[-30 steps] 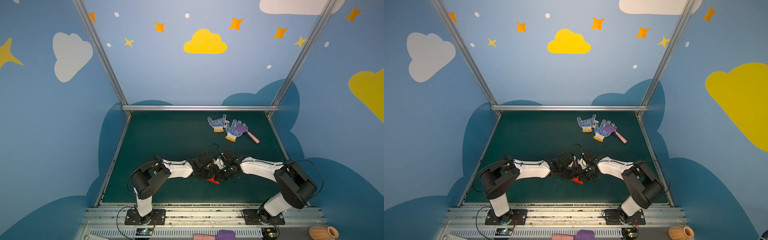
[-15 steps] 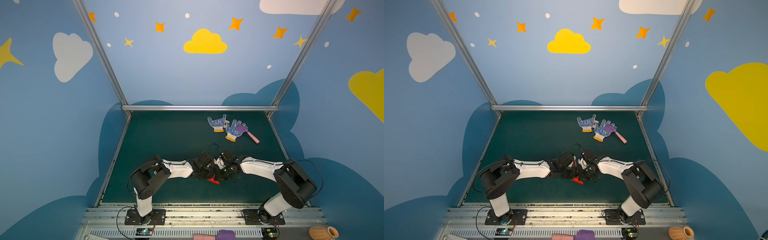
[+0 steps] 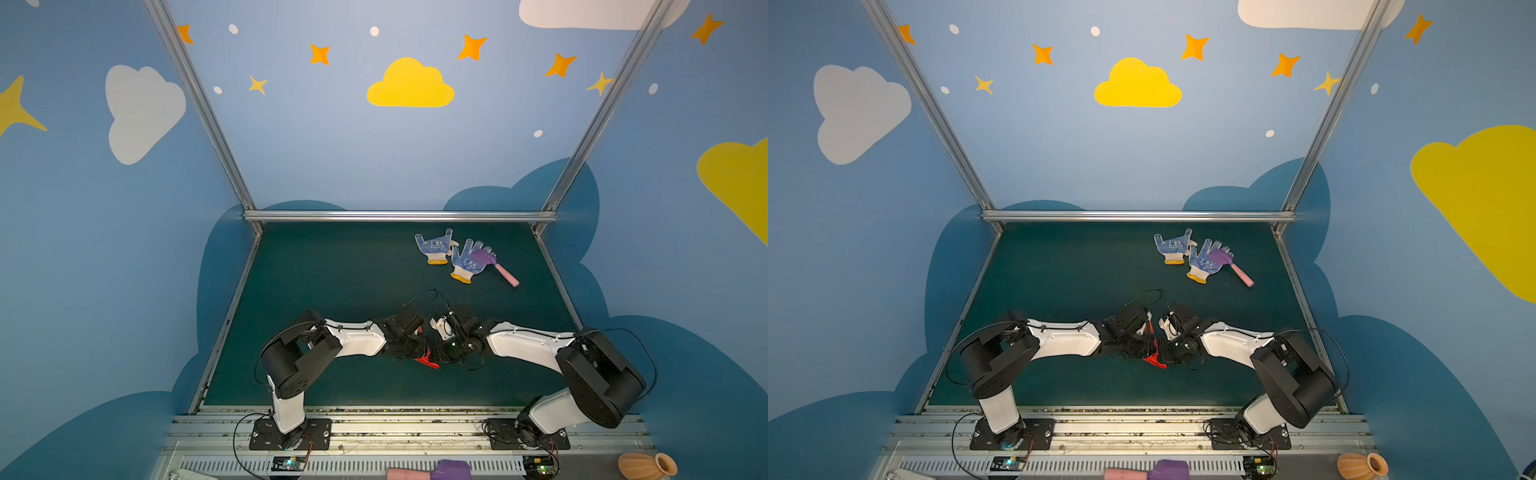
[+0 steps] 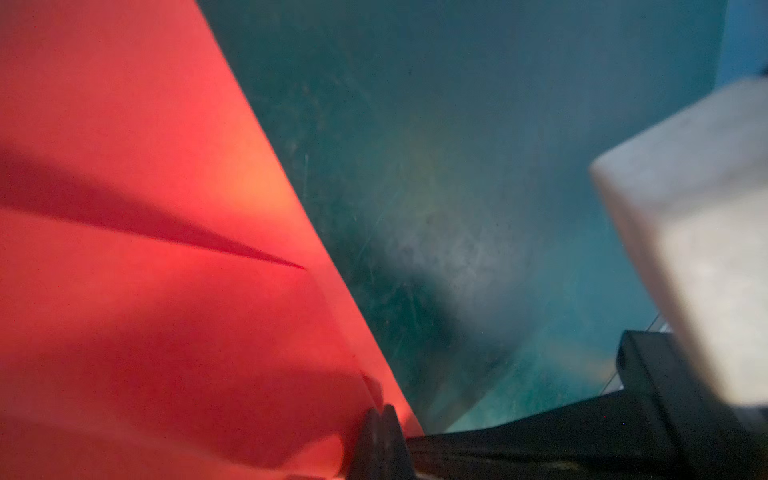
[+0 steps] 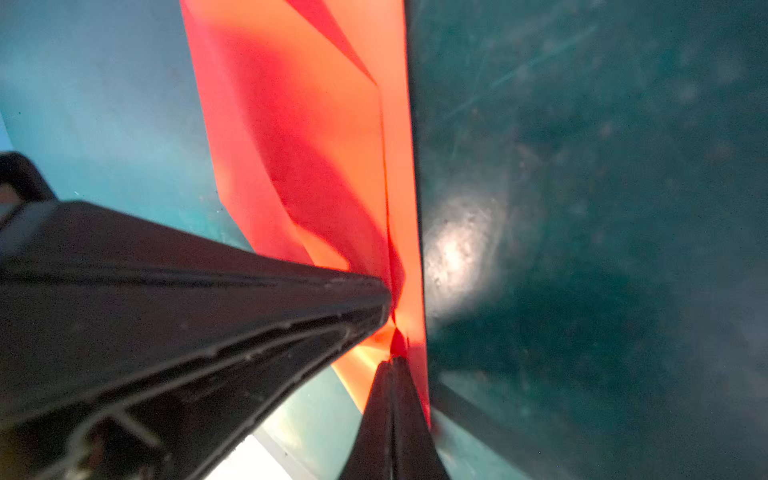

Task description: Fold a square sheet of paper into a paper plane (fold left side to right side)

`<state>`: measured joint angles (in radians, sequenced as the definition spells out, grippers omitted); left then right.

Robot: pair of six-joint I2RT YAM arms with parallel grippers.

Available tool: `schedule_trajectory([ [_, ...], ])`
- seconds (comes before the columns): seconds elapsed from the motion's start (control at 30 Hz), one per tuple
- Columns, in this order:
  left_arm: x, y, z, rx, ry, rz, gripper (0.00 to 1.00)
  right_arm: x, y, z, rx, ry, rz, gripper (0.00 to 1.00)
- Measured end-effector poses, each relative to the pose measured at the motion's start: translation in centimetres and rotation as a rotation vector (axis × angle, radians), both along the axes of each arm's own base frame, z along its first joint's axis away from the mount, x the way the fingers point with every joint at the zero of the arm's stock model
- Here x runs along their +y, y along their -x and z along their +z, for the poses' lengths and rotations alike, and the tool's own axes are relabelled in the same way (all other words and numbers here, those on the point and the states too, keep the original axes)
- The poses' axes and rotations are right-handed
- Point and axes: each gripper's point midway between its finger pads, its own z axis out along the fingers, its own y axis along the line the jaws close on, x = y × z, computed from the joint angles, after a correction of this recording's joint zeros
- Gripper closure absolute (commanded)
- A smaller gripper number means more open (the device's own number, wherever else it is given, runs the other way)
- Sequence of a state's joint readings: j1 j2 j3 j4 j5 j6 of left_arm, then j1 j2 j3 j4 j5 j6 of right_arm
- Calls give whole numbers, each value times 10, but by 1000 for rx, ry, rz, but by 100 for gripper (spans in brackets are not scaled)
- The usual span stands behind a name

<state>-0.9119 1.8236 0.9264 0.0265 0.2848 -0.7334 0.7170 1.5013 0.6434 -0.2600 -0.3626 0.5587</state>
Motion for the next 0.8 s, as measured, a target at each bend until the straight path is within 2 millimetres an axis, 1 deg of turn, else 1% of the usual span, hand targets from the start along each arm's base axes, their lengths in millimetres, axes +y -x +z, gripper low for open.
schedule_trajectory([
  [0.27, 0, 0, 0, 0, 0, 0, 97, -7, 5, 0, -6, -2, -23, 100],
  [0.5, 0, 0, 0, 0, 0, 0, 97, -9, 7, -1, -14, -19, -44, 100],
  [0.8, 0, 0, 0, -1, 1, 0, 96, -14, 19, -1, -17, -24, -70, 100],
])
